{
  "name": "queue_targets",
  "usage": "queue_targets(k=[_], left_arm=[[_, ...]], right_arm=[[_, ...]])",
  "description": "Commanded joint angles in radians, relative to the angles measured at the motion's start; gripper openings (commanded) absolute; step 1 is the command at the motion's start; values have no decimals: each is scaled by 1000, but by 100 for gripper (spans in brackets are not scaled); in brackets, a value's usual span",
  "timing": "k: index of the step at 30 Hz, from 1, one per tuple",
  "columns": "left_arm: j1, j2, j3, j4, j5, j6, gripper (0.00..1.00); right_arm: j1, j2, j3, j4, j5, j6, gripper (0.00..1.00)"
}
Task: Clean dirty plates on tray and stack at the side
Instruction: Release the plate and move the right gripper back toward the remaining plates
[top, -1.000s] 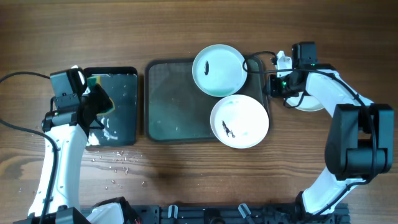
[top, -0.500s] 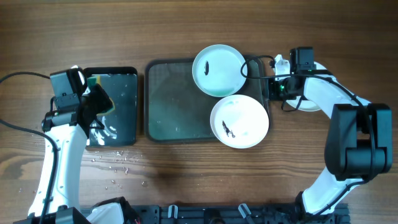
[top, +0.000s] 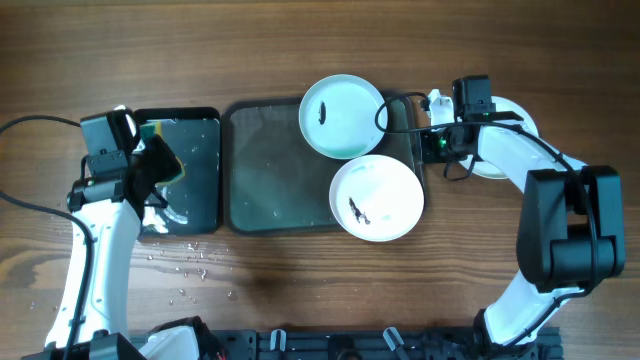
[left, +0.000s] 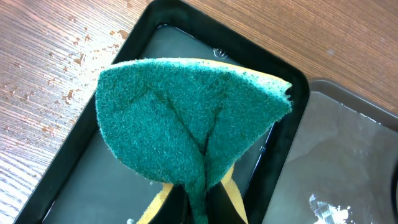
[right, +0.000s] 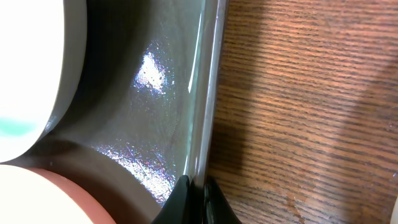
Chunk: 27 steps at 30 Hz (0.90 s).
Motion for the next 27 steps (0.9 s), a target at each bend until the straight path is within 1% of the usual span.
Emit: queue_targets(k=[1,5,7,8,11,13,16,20,22,24,27], left_arm=[[4,5,-1,4,12,16,4],[4,5,-1,4,12,16,4],[4,5,-1,4,12,16,4],[4,5,-1,4,12,16,4],[4,5,-1,4,12,16,4],[4,5,-1,4,12,16,4],[4,5,-1,4,12,16,4],[4,5,-1,4,12,16,4],[4,5,-1,4,12,16,4],[4,5,-1,2,12,16,4],[4,5,-1,-1,19,16,4]], right_arm=[[19,-22,-9,-29,7,6,5],[19,-22,-9,-66,7,85,6],[19,-22,-9,-89,7,109,14],[19,-22,-9,-97,7,111,16],[19,-22,-9,-111,7,124,18],[19,-22,-9,-120,7,160,19],[19,-23,-4,-119,7,159,25],[8,-34,76,-161,6,159,30],[8,-47,134,-200,-13,161,36],[8,-65,184,-235,-16,193,38],[12,-84,205,-233,-15,193,38]])
